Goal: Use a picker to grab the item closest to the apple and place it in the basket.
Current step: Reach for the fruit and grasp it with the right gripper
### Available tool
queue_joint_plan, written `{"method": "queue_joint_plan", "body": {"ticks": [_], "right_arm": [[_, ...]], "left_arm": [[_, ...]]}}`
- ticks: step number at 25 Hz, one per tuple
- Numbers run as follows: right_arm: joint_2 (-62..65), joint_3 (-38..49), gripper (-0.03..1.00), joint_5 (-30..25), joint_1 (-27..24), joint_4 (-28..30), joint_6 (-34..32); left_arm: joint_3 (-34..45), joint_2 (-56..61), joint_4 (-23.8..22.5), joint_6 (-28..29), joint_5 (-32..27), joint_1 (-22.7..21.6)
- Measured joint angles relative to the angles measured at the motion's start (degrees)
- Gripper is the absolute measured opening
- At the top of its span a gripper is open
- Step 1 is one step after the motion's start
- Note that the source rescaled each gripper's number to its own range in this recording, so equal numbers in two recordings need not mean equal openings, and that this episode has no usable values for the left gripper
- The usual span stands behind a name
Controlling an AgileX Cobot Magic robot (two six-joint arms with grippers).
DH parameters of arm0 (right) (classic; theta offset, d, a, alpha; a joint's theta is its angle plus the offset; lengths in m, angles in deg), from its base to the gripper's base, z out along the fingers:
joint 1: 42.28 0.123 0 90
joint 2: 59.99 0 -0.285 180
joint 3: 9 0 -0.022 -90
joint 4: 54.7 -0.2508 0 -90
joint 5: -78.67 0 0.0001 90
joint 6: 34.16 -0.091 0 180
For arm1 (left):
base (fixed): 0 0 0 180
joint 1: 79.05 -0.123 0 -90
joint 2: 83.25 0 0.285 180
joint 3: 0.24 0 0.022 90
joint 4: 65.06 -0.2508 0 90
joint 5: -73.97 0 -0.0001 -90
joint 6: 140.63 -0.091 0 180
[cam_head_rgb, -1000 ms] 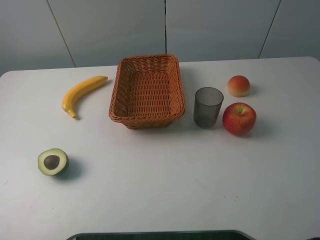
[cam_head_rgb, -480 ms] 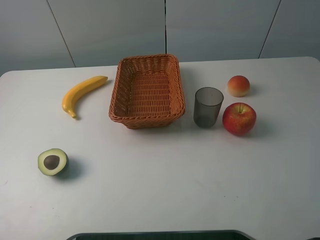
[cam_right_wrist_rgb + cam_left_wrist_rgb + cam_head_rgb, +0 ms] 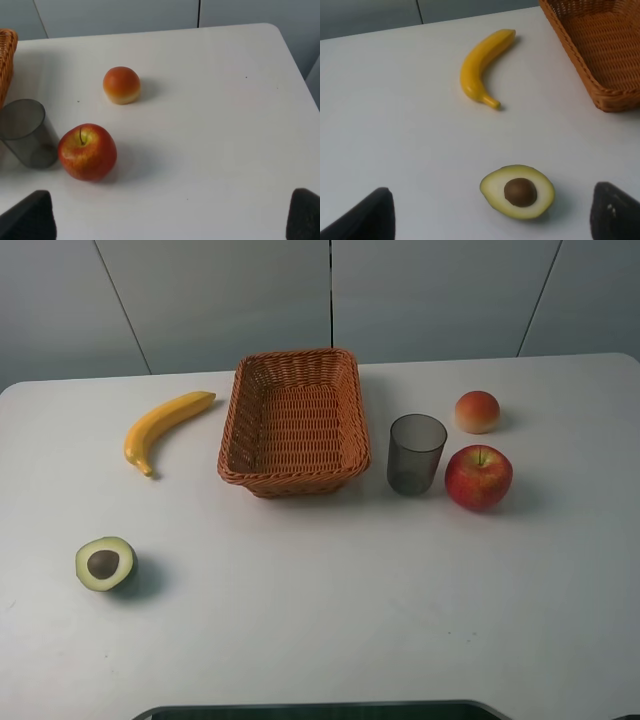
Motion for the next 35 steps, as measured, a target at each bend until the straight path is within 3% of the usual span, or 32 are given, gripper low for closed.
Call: {"method": "queue_joint_plan", "body": {"ticks": [13, 18, 22, 26, 30, 35], "right_arm": [[-23.21, -1.17, 1.00, 1.88, 0.58, -0.55, 0.00], [-32.26, -1.17, 1.00, 7.54, 10.57, -0.44, -0.78], [-40.14, -1.79, 1.00, 12.59, 20.60, -0.44, -11.02], [-49.26, -6.35, 1.00, 16.08, 28.97, 0.44, -14.90], [-58.04, -12.74, 1.00, 16.45, 32.38, 1.28, -13.85], [-66.37, -18.75, 1.00, 14.39, 34.88, 1.42, -6.79]], "left_arm": [[0.00, 0.00, 0.00, 0.00, 0.00, 0.00], [0.00, 0.00, 0.00, 0.00, 0.00, 0.00], [0.00, 0.00, 0.00, 0.00, 0.00, 0.00], [0.00, 0.00, 0.00, 0.00, 0.00, 0.00], [0.00, 0.00, 0.00, 0.00, 0.00, 0.00], [0.00, 0.00, 0.00, 0.00, 0.00, 0.00]]}}
